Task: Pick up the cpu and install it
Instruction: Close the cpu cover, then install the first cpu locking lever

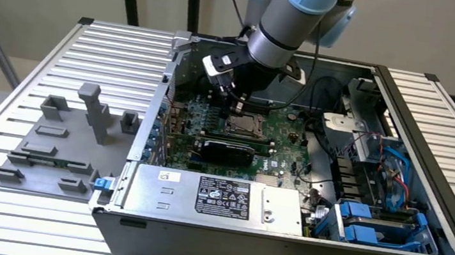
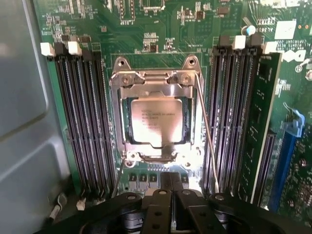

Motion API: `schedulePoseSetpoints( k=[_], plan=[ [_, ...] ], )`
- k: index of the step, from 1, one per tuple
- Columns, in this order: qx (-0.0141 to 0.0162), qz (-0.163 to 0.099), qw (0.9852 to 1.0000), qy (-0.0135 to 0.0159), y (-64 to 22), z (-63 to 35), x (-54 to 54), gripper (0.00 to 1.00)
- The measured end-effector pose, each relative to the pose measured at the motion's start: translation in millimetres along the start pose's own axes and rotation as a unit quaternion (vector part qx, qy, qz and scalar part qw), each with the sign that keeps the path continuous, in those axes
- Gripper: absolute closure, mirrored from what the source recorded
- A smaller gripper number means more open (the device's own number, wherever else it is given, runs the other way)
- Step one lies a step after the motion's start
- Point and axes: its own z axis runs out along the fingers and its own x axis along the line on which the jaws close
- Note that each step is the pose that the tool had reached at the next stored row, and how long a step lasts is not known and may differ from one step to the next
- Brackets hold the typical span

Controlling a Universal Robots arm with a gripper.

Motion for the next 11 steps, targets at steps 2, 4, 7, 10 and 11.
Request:
schedulePoseSetpoints(
  k=[2, 4, 7, 10, 11],
  plan=[
    [0.0, 0.0, 1.0, 0.0001, -0.6, 0.0, -0.1, 0.89],
    [0.0, 0.0, 1.0, 0.0, -0.7, 0.0, -0.1, 0.89],
    [0.0, 0.0, 1.0, 0.0, -0.7, 0.0, -0.1, 0.89],
    [0.0, 0.0, 1.0, 0.0, -0.7, 0.0, -0.1, 0.89],
    [0.0, 0.0, 1.0, 0.0, -0.7, 0.0, -0.1, 0.89]
  ],
)
